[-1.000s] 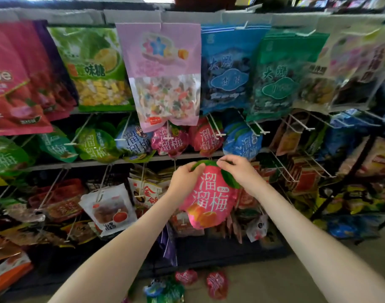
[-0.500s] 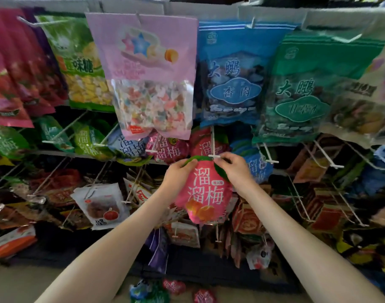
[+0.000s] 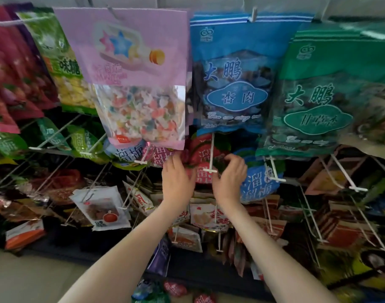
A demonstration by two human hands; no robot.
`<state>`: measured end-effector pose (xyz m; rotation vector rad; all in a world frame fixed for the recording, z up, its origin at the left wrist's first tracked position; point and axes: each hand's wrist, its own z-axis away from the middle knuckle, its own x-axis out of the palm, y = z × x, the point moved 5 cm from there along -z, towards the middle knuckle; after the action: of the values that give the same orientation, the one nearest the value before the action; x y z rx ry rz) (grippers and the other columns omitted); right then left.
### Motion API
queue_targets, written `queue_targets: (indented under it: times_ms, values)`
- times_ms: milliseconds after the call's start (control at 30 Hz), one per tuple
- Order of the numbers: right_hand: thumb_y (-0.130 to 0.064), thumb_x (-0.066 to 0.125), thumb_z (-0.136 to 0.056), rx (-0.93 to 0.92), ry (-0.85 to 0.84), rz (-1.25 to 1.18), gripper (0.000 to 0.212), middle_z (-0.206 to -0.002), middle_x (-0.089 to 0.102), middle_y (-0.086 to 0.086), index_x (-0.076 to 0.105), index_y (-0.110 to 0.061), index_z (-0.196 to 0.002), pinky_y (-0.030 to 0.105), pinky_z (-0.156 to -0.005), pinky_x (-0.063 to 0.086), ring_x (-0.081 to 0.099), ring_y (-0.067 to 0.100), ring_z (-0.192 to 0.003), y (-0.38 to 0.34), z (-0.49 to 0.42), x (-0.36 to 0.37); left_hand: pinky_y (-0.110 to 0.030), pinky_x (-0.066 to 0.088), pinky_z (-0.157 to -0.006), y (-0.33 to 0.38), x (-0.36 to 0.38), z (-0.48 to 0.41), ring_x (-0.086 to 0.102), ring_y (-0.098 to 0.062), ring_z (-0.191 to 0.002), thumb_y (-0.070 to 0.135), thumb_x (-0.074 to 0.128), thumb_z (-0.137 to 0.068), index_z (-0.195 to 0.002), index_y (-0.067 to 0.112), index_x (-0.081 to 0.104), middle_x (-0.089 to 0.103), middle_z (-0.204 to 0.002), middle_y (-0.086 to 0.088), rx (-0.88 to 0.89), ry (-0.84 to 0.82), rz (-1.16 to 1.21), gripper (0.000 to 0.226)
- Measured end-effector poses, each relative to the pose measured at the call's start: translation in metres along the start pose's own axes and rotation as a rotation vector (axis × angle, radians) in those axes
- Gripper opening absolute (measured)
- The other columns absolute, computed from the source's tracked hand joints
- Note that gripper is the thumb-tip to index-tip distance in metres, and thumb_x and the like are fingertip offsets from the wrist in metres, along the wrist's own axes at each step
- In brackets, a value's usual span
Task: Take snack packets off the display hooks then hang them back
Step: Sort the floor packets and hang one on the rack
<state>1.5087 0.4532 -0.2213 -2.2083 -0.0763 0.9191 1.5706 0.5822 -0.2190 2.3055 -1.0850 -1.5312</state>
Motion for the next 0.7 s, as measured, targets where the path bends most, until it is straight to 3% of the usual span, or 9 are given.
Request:
queue_targets:
  times_ms: [133, 233, 333, 400, 500, 633, 700]
  values:
    - [-0.007, 0.071, -0.076, -0.087, 0.07, 0.062, 0.047, -0.117, 0.051, 0.015, 0.04, -0.016, -0.11, 0.04, -0.085, 0.037, 0.039, 0.025, -0.105, 0.011, 0.005, 0.015, -0.038, 0.04, -0.081, 0.007, 0.012, 0.01, 0.054, -0.034, -0.085, 0.02, 0.076, -0.07, -0.1, 0.006, 0.04, 0.056, -0.089, -0.017, 0.255, 0.174, -0.23, 0.049]
    - [-0.012, 0.065, -0.081, -0.094, -0.041, 0.172, 0.052, -0.132, 0.046, 0.017, 0.039, -0.021, -0.125, 0.05, -0.093, 0.039, 0.041, 0.033, -0.117, 0.018, -0.001, 0.034, -0.035, 0.041, -0.076, 0.009, 0.032, 0.016, 0.043, -0.028, -0.086, 0.011, 0.074, -0.065, -0.103, 0.005, 0.042, 0.051, -0.095, -0.015, 0.428, 0.077, -0.254, 0.05]
    - [-0.024, 0.051, -0.088, -0.091, -0.158, 0.295, 0.056, -0.144, 0.04, 0.013, 0.031, -0.023, -0.14, 0.053, -0.102, 0.029, 0.038, 0.034, -0.129, 0.022, -0.001, 0.05, -0.045, 0.05, -0.086, 0.0, 0.057, 0.013, 0.046, -0.038, -0.112, 0.012, 0.067, -0.062, -0.129, 0.004, 0.036, 0.05, -0.125, -0.023, 0.434, -0.103, -0.299, 0.074]
    - [-0.02, 0.051, -0.087, -0.108, -0.189, 0.348, 0.06, -0.148, 0.035, 0.011, 0.031, -0.019, -0.144, 0.05, -0.107, 0.016, 0.031, 0.03, -0.135, 0.023, 0.003, 0.056, -0.052, 0.042, -0.098, -0.009, 0.071, 0.01, 0.046, -0.041, -0.125, 0.015, 0.063, -0.066, -0.134, 0.004, 0.033, 0.046, -0.136, -0.027, 0.444, -0.186, -0.32, 0.075]
    - [-0.021, 0.053, -0.085, -0.239, -0.103, 0.463, 0.057, -0.145, 0.041, 0.007, 0.039, -0.018, -0.14, 0.048, -0.11, 0.005, 0.025, 0.023, -0.136, 0.021, 0.03, 0.054, -0.051, 0.024, -0.111, -0.019, 0.088, 0.021, 0.034, -0.04, -0.135, 0.021, 0.048, -0.084, -0.141, 0.005, 0.033, 0.035, -0.144, -0.027, 0.457, -0.175, -0.272, 0.061]
    - [-0.019, 0.044, -0.089, -0.268, -0.045, 0.396, 0.053, -0.147, 0.039, 0.002, 0.036, -0.02, -0.142, 0.044, -0.112, 0.009, 0.027, 0.017, -0.138, 0.05, 0.124, 0.063, -0.05, 0.018, -0.115, -0.051, 0.117, 0.089, 0.017, -0.038, -0.14, 0.02, 0.048, -0.094, -0.146, 0.011, 0.021, 0.021, -0.15, -0.026, 0.445, -0.109, -0.059, 0.059]
    - [-0.016, 0.048, -0.084, -0.209, -0.104, 0.354, 0.054, -0.142, 0.045, 0.004, 0.039, -0.018, -0.138, 0.043, -0.111, 0.016, 0.033, 0.018, -0.134, 0.087, 0.185, 0.079, -0.049, 0.022, -0.113, -0.078, 0.135, 0.14, 0.022, -0.04, -0.137, 0.016, 0.052, -0.092, -0.144, 0.012, 0.02, 0.02, -0.148, -0.025, 0.442, -0.117, 0.034, 0.061]
